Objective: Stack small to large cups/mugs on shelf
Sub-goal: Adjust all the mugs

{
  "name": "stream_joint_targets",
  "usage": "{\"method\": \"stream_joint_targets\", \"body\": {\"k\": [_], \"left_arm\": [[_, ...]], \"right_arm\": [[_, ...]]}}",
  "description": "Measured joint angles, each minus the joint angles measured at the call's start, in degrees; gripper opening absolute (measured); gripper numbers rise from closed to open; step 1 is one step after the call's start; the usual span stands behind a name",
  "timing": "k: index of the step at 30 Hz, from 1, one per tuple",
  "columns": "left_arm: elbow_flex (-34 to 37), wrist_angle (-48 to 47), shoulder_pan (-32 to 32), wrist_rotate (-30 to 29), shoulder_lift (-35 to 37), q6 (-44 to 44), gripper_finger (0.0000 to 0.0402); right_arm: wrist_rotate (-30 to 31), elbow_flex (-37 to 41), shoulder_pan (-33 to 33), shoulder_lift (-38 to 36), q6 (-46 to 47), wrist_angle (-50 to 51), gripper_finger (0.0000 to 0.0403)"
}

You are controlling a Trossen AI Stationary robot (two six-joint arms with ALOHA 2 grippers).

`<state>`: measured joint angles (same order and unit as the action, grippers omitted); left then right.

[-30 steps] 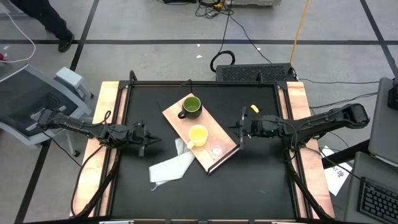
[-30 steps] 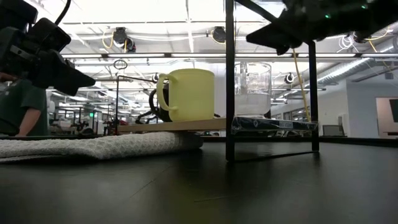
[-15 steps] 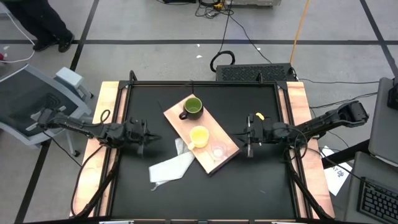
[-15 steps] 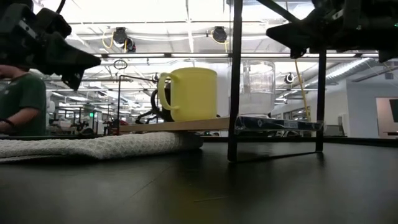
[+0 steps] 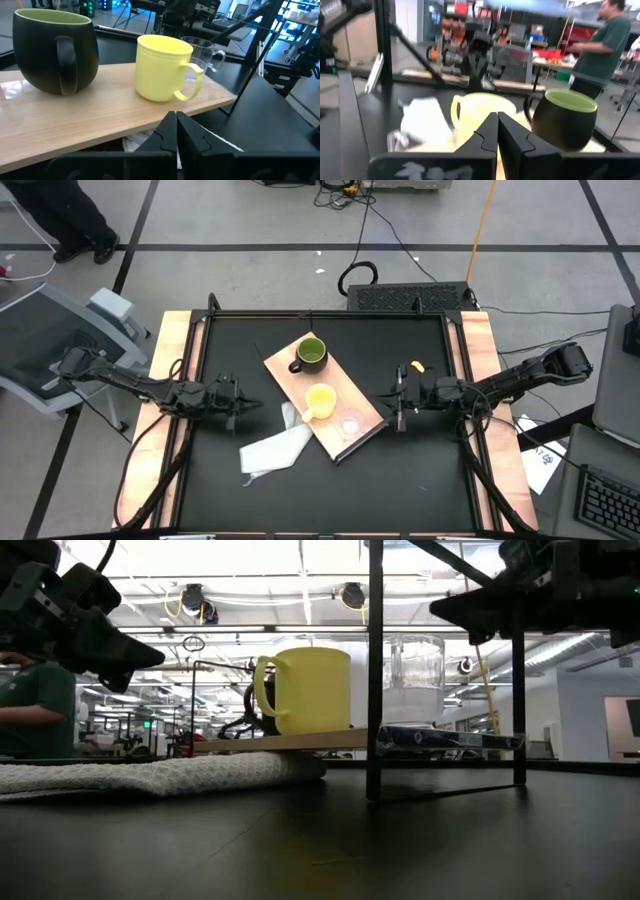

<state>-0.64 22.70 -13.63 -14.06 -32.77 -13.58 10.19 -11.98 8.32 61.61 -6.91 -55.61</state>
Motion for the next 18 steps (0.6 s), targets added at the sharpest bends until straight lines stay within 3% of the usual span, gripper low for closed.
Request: {"method": "stream_joint_targets", "body": {"k": [18], "left_arm": [[0.0, 0.0, 0.0, 0.0, -0.6, -0.5, 0.0002]], "right_arm": [[0.0, -15.0, -0.1, -3.8, -3.1, 22.2, 0.0]]}}
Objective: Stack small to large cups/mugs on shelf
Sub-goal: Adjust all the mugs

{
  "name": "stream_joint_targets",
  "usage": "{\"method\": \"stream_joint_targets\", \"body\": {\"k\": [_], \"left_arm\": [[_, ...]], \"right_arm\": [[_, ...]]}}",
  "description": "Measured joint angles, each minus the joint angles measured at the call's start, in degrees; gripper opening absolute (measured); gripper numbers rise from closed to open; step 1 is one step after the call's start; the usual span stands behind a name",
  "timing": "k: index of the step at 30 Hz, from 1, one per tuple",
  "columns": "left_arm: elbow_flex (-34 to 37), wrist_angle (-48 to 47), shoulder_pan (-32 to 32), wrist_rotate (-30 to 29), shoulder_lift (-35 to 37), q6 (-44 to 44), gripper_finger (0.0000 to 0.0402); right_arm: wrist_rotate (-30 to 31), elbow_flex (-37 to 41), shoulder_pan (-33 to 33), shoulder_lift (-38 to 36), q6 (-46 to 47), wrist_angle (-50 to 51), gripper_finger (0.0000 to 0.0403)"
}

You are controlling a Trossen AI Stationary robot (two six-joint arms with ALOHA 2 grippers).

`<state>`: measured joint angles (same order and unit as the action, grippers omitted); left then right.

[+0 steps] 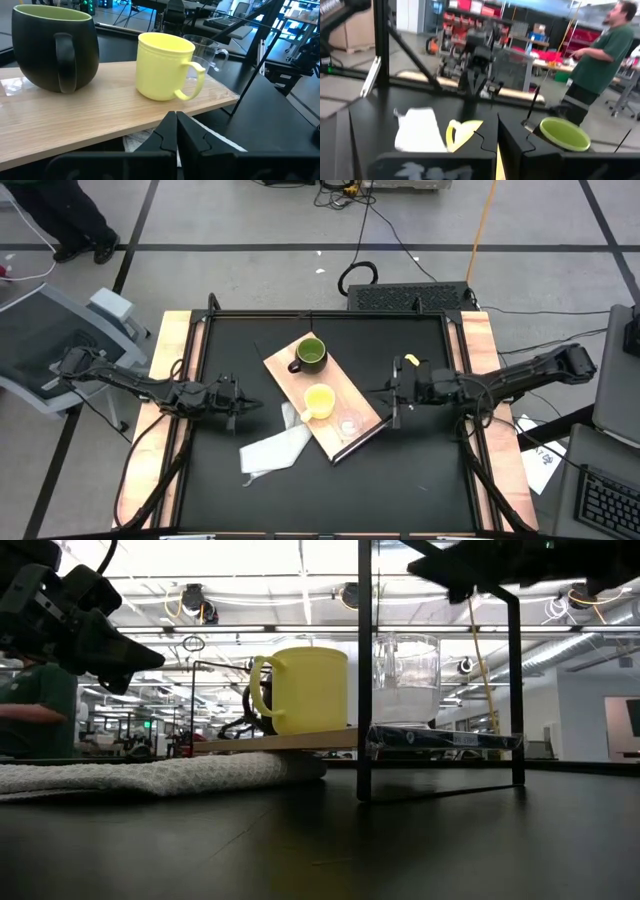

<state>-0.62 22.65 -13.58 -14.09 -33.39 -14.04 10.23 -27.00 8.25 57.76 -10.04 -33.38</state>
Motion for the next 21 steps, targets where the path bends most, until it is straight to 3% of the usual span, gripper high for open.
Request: {"method": "stream_joint_targets", "body": {"k": [9, 16, 21], "left_arm": [[0.0, -0.3, 0.0, -2.8, 0.0, 0.4, 0.0002], [0.0, -0.5, 0.0, -3.0, 0.0, 1.7, 0.0001], [0.0, -0.5, 0.0, -3.0, 0.0, 1.9, 0.0001]], "right_arm": [[0.4, -0.3, 2.4, -10.8, 0.0, 7.9, 0.0], [12.9, 2.0, 4.4, -17.3, 2.2, 14.9, 0.0], [15.0, 5.6, 4.2, -21.2, 3.5, 15.0, 0.0]]}}
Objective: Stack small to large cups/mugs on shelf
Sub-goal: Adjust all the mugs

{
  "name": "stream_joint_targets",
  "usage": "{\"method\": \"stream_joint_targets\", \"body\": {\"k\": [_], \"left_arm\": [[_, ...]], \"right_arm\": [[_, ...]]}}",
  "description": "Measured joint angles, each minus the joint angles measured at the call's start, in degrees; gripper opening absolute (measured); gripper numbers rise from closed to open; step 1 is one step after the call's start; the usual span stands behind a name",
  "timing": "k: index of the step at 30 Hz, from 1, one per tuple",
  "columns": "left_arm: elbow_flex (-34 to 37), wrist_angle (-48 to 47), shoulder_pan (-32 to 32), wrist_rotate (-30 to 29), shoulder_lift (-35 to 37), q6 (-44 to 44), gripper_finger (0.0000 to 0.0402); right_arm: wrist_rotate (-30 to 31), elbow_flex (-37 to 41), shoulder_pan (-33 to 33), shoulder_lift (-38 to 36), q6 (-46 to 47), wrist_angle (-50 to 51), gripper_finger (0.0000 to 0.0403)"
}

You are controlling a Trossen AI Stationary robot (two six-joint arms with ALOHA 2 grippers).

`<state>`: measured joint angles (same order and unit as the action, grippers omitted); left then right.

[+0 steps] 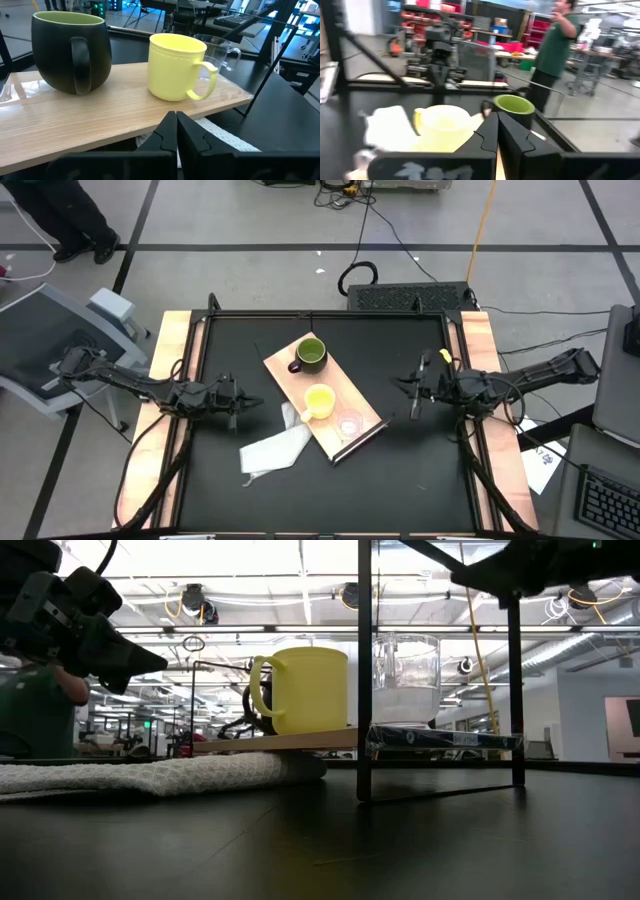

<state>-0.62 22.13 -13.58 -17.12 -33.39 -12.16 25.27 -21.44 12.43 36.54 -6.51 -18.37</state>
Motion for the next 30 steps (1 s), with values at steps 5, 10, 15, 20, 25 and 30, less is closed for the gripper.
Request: {"method": "stream_joint_targets", "body": {"k": [5, 10, 15, 20, 25, 30], "left_arm": [[0.0, -0.1, 0.0, 0.0, 0.0, 0.0, 0.0001], [0.0, -0.1, 0.0, 0.0, 0.0, 0.0, 0.0001], [0.0, -0.1, 0.0, 0.0, 0.0, 0.0, 0.0002], [0.0, 0.0, 0.0, 0.0, 0.0, 0.0, 0.0002], [0.0, 0.3, 0.0, 0.0, 0.0, -0.1, 0.0001], [0.0, 1.6, 0.0, 0.2, 0.0, -0.4, 0.0001]], "right_arm": [[6.4, 2.7, 0.0, -3.2, 0.7, -0.2, 0.0], [6.6, 5.6, 0.0, -5.2, 4.0, -0.2, 0.0], [6.6, 9.4, 0.0, -6.8, 7.6, -0.2, 0.0], [6.5, 12.8, 0.1, -9.2, 10.8, -0.6, 0.0], [6.2, 15.5, 0.1, -11.1, 12.0, -0.6, 0.0], [6.2, 18.1, 0.1, -12.3, 13.3, -3.3, 0.0]]}}
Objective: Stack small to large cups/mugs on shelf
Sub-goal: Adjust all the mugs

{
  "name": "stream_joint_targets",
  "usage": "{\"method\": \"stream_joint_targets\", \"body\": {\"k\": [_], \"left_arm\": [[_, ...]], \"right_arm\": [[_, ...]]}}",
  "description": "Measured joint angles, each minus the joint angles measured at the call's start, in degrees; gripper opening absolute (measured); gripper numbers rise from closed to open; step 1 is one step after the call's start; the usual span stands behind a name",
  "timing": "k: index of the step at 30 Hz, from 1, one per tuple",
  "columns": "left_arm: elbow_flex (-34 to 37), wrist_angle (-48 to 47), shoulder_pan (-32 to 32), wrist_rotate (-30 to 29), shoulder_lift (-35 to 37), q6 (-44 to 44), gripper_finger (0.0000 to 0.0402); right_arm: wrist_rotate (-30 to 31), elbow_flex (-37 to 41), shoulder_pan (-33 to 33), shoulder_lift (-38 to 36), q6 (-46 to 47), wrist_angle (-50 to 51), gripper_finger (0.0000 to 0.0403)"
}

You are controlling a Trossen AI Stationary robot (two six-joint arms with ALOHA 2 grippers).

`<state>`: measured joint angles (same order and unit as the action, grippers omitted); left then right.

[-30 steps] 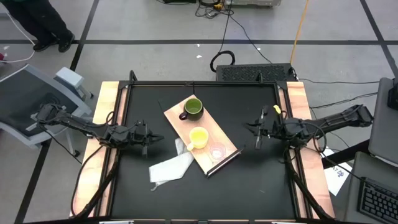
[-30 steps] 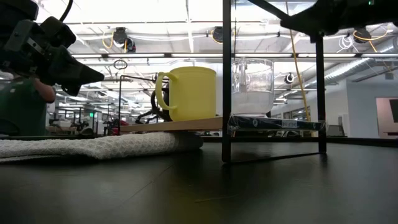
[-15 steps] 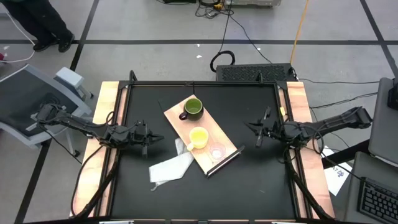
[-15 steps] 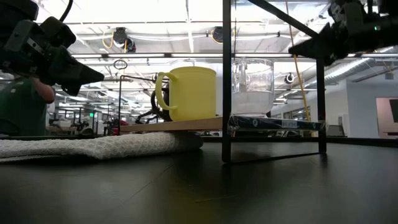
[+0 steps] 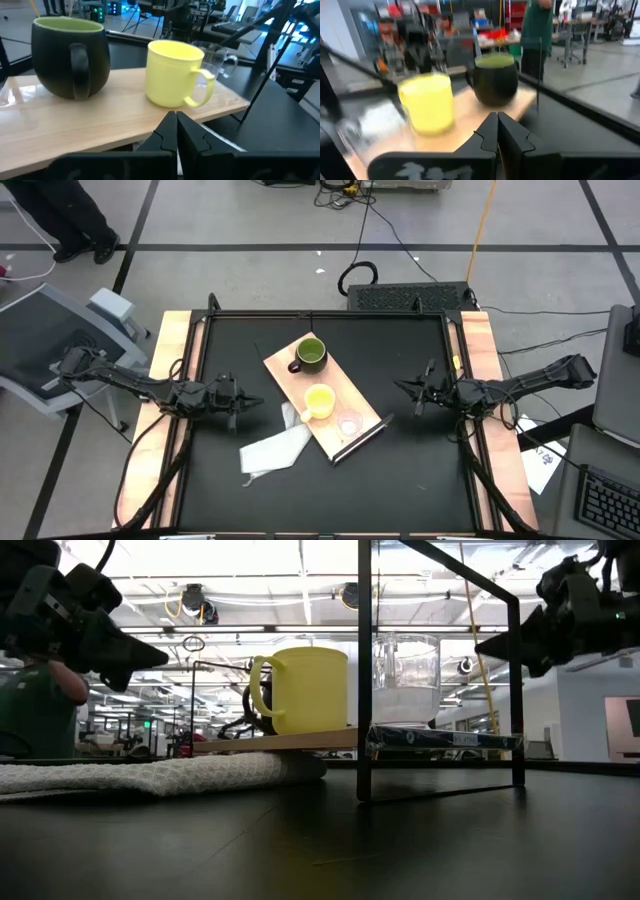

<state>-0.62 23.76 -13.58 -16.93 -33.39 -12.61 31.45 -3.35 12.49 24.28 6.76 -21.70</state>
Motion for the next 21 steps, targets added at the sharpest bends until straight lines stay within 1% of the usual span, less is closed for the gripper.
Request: {"method": "stream_joint_targets", "body": {"k": [2, 5, 10, 17, 21], "left_arm": [[0.0, 0.6, 0.0, 0.8, 0.0, 0.0, 0.0001], [0.0, 0.8, 0.0, 1.8, 0.0, -0.5, 0.0001], [0.0, 1.4, -0.6, 1.9, -0.1, -1.4, 0.0001], [0.0, 2.7, -2.3, 1.9, -0.1, 0.3, 0.0], [0.0, 2.8, -2.7, 1.5, -0.1, 0.5, 0.0]], "right_arm": [[0.0, 0.6, 0.0, -0.4, -0.1, -2.0, 0.0], [0.0, 0.7, 0.0, -0.4, -0.2, -1.9, 0.0], [0.0, 0.7, 0.0, -0.4, -0.3, -2.1, 0.0], [-0.4, 0.8, 0.0, -0.4, -0.3, -2.0, 0.0], [-5.0, 0.9, 0.0, -0.4, -2.5, -2.0, 0.0]]}}
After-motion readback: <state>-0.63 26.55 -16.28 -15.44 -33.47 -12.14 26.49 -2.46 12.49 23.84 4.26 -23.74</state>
